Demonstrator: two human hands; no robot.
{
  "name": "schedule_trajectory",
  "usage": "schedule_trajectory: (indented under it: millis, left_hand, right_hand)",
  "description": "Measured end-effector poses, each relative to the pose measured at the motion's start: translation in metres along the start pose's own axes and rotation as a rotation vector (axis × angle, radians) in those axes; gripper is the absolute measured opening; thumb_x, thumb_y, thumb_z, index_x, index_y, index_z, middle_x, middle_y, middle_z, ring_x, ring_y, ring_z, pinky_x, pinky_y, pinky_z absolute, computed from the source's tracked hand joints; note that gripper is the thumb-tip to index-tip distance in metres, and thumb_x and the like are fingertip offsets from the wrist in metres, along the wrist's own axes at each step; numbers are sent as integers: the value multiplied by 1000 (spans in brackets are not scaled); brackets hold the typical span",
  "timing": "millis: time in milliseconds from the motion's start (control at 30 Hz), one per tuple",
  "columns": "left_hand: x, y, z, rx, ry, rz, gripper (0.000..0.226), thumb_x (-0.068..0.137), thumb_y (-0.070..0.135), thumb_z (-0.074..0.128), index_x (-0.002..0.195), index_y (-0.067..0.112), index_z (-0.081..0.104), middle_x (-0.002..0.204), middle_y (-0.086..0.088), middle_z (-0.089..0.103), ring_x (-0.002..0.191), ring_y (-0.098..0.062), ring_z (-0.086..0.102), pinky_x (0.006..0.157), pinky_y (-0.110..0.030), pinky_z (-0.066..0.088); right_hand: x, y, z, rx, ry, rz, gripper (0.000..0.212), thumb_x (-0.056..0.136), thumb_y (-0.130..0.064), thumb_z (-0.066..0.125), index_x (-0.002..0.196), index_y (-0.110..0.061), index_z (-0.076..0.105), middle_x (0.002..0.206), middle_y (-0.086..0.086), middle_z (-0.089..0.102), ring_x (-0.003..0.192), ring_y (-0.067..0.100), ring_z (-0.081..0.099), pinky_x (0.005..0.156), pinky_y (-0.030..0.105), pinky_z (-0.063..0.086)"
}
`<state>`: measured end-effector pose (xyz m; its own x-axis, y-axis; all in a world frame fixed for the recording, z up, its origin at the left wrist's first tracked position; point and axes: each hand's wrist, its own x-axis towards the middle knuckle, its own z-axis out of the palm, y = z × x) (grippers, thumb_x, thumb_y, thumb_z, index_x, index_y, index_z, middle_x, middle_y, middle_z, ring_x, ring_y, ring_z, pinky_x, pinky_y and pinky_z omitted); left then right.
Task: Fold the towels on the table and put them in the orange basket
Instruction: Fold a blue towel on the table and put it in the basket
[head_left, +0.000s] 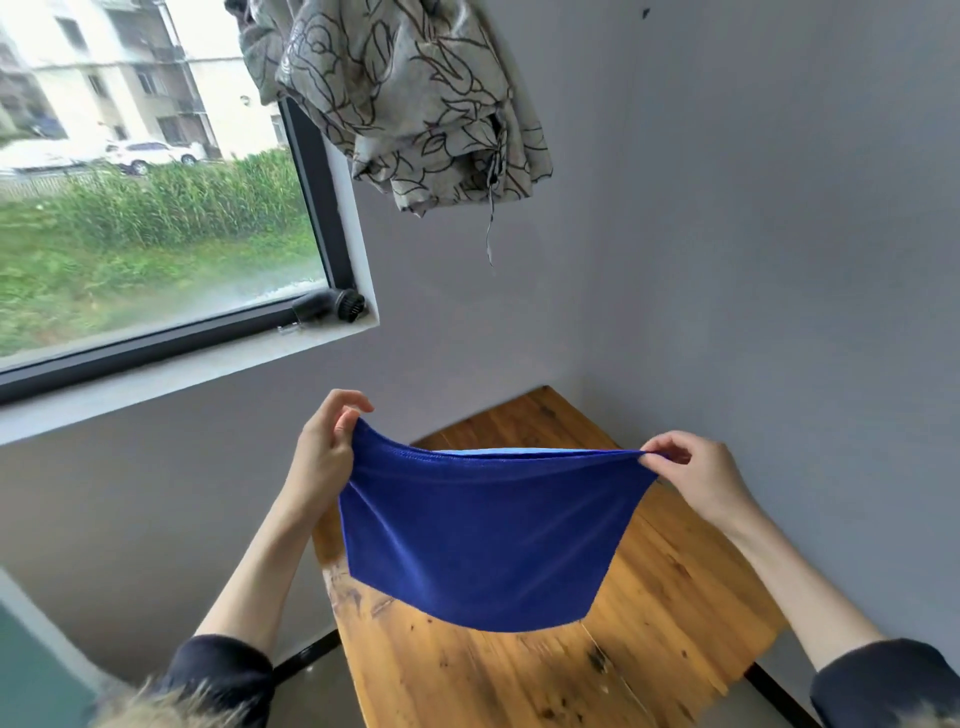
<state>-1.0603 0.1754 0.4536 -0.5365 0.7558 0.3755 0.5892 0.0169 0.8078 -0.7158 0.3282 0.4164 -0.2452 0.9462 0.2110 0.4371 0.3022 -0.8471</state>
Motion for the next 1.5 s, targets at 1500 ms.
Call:
schedule_trajectory:
  millis: [1500]
  left_hand:
    - [-12,-25,-24,-130,-48,-154,26,84,-5,61,77,19,66,76,-7,64,68,-14,59,70,-31,54]
  right_hand:
    - [2,-8,-11,501,-99,180,14,85,6,57,80,-4,64,80,11,63,74,16,59,69,21,54]
